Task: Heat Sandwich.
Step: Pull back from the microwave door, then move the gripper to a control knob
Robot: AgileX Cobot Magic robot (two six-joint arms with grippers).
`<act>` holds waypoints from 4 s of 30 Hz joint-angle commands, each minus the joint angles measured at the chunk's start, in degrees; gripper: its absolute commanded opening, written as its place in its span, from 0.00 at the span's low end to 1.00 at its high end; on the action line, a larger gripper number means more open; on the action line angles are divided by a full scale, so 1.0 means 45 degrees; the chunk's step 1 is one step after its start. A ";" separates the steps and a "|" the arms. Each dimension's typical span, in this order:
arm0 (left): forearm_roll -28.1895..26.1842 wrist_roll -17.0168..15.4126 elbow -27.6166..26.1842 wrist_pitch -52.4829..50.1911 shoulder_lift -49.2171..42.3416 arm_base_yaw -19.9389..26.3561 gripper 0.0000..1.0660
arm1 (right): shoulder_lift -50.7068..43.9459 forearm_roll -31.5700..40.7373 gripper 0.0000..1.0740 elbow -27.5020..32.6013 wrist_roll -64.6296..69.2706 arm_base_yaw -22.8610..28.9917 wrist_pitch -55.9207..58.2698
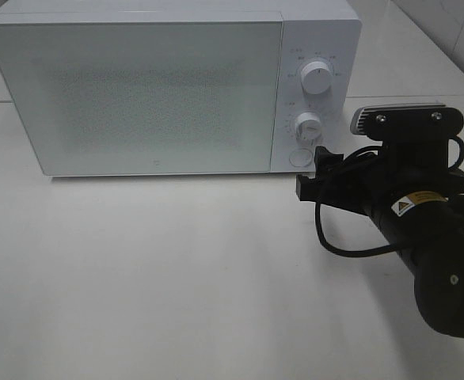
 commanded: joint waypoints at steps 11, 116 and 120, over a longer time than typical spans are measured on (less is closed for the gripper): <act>-0.0064 0.0013 0.0038 -0.0216 -0.0344 0.0013 0.97 | 0.1795 -0.0267 0.70 -0.1859 0.0127 0.0013 -0.0191; -0.0064 0.0013 0.0038 -0.0216 -0.0344 0.0013 0.97 | 0.3769 -0.1935 0.06 -0.4991 1.8144 -0.2012 0.0051; -0.0064 0.0013 0.0038 -0.0216 -0.0344 0.0013 0.97 | 0.3769 -0.1948 0.07 -0.4991 1.9888 -0.2012 -0.0191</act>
